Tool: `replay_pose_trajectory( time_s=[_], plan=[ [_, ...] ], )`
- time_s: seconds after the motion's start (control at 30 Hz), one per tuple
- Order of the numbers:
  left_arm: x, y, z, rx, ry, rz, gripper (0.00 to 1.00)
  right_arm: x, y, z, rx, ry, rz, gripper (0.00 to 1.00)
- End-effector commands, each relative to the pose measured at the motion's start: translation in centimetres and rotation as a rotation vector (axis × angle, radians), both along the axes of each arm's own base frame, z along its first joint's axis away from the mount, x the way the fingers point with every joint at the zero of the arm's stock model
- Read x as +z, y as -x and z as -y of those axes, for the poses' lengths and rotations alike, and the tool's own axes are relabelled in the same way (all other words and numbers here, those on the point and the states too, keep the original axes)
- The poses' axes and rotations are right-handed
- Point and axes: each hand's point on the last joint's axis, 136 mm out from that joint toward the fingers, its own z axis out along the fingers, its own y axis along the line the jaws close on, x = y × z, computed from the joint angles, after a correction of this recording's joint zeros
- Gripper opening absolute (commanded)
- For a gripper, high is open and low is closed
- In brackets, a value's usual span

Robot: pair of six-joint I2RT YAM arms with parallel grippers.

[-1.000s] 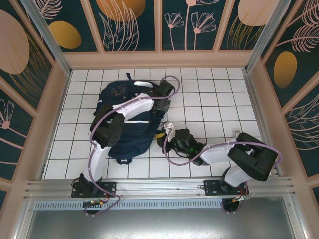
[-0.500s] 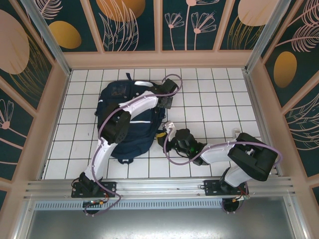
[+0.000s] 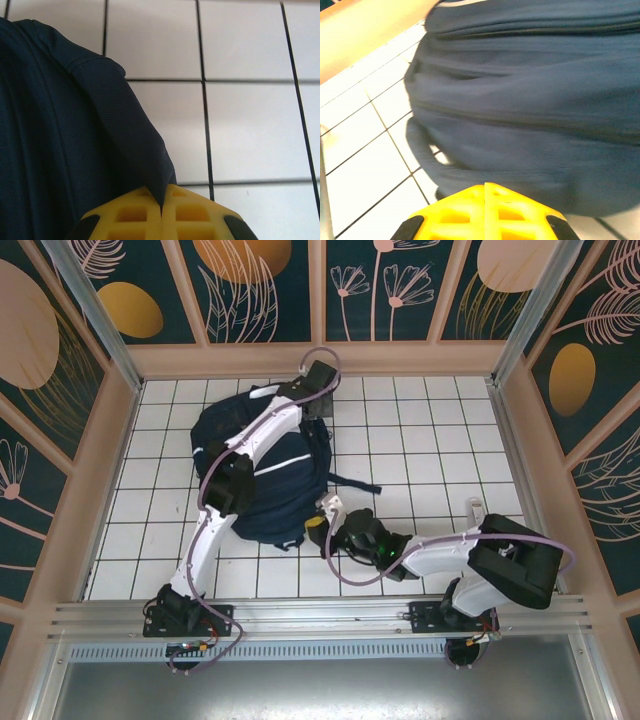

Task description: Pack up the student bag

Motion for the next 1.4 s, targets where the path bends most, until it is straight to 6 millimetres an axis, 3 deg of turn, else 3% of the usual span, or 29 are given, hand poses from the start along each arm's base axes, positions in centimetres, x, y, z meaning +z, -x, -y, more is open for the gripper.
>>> replay_pose_trajectory(
  time_s=[0.0, 0.17, 0.3, 0.43, 0.53, 0.67, 0.73, 0.93, 1.03, 1.17, 1.37],
  plan=[
    [3.2, -2.9, 0.2, 0.073, 0.147, 0.108, 0.00, 0.0, 0.9, -1.9, 0.039, -0.004, -0.011, 0.00],
    [3.7, -2.2, 0.9, 0.019, 0.190, 0.087, 0.00, -0.3, 1.0, -3.3, 0.029, 0.002, -0.009, 0.00],
    [5.3, -0.4, 0.4, -0.028, 0.184, 0.096, 0.45, 0.4, 0.0, -2.0, -0.024, -0.013, 0.004, 0.00],
    [7.3, 1.9, -0.1, -0.067, 0.186, 0.102, 0.56, 1.5, -1.2, -0.3, -0.079, -0.033, 0.011, 0.01],
    [8.6, 4.0, -0.5, -0.086, 0.151, 0.112, 0.58, 2.7, -2.5, 2.1, -0.185, -0.047, 0.038, 0.24],
    [9.0, 7.3, -0.1, -0.144, 0.089, 0.101, 0.57, 4.0, -4.8, 7.5, -0.399, -0.097, 0.045, 0.43],
    [8.5, 9.1, 0.6, -0.182, 0.035, 0.083, 0.56, 4.1, -6.0, 10.8, -0.510, -0.122, 0.020, 0.44],
    [4.5, 13.4, 1.8, -0.250, -0.147, -0.005, 0.52, 4.5, -7.6, 18.9, -0.781, -0.171, -0.003, 0.48],
    [3.7, 14.8, 2.6, -0.258, -0.135, -0.014, 0.53, 4.1, -7.9, 23.8, -0.998, -0.177, -0.033, 0.57],
    [4.4, 16.1, 3.6, -0.262, -0.033, 0.020, 0.55, 2.8, -7.6, 29.8, -1.252, -0.152, -0.095, 0.73],
    [6.4, 18.2, 3.4, -0.271, 0.139, 0.101, 0.64, 1.5, -7.9, 35.6, -1.447, -0.118, -0.189, 0.87]
  ],
)
